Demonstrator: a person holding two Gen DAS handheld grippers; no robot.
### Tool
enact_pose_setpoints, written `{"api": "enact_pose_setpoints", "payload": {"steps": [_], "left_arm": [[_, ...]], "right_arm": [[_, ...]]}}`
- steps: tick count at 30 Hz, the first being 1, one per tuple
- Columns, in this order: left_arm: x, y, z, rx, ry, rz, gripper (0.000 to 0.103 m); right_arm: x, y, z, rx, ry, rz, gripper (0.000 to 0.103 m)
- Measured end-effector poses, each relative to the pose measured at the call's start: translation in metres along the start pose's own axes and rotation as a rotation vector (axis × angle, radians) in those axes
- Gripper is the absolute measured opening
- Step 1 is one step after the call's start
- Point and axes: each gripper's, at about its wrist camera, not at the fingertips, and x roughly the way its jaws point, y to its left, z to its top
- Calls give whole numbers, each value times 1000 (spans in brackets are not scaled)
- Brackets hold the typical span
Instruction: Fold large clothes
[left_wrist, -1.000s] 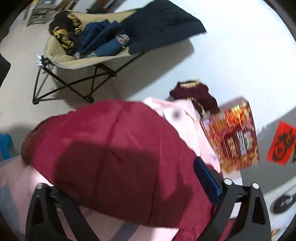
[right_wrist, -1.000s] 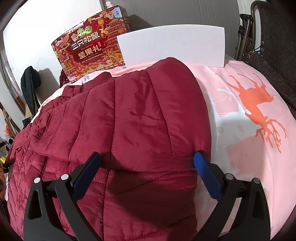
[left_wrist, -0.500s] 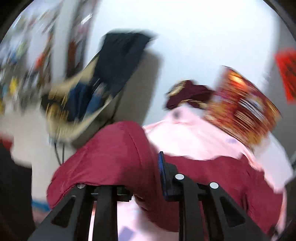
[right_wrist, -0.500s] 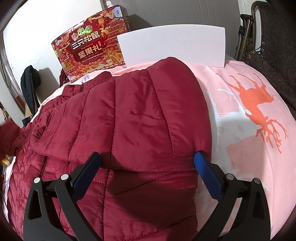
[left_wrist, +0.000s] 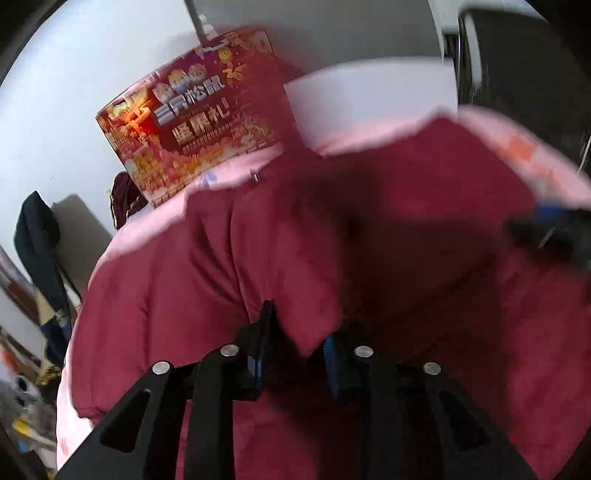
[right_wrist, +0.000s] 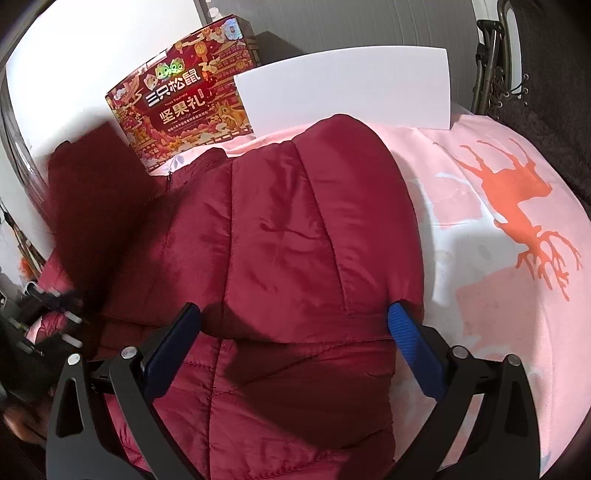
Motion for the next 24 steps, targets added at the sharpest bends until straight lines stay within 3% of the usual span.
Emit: {"api": "enact_pose_setpoints", "payload": {"steps": [1,3,6,10,14,18,21,24], "left_arm": [[-2,-5,0,25,-10,24,27],[-11,-2,1,24,-26,4,47],[-19,9,-8,-19,-51,-17,68],[-47,32,-14,-112,-125,-73,77],[-74,67,-18,-213,-214,-20,88],[-79,105,-19,-286,-238,41,93],[-64,136,-15,-340,-180,111,93],[-43,162,-8,-404,-111,120,93]], "right_arm": [[0,0,0,2,0,2,99],[0,0,0,1,2,1,99],[1,-1,-1,2,0,3,99],[-1,-4,-1,18,-9,25,99],[-26,-16,4,86,-117,109,99],[-57,-16,17,142,-231,262,99],[-45,-5,38,169,-152,325,99],[-5,13,52,190,-5,324,93]]}}
